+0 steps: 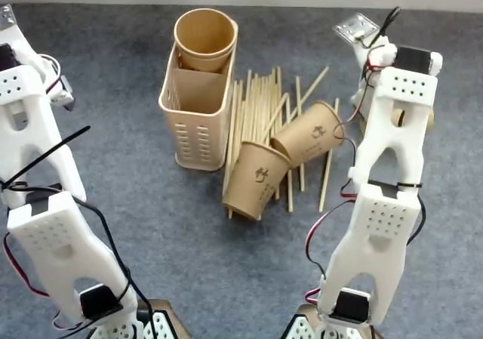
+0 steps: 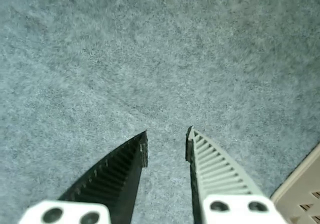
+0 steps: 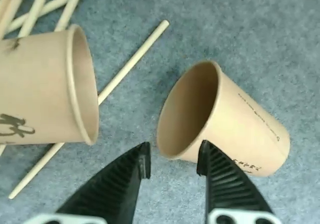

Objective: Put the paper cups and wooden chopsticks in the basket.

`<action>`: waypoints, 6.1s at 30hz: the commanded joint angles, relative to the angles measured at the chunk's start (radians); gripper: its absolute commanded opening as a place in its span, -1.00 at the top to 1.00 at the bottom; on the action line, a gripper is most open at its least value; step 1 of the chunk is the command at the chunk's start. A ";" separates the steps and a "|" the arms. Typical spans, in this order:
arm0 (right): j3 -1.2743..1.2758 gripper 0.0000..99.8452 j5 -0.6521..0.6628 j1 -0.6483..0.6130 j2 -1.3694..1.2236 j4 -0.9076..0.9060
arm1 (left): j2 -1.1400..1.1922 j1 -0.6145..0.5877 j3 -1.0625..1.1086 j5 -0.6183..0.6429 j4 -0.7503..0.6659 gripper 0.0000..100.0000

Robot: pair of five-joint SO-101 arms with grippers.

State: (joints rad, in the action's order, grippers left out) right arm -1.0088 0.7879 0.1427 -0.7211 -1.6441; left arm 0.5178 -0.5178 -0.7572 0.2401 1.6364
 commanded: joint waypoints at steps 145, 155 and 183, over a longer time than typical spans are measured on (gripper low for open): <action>0.166 0.68 -0.611 -0.065 0.124 -0.084 | -0.054 0.232 0.423 0.021 -0.018 0.71; 0.266 0.68 -0.422 0.119 0.214 -0.122 | -0.054 0.234 0.423 0.021 -0.023 0.71; 0.325 0.68 -0.677 -0.131 0.323 -0.122 | -0.056 0.231 0.423 0.021 -0.023 0.72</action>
State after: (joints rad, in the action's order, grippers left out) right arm -0.6636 0.0944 -0.0046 -0.5355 -1.7423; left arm 0.5178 -0.2739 -0.3307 0.2524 1.6226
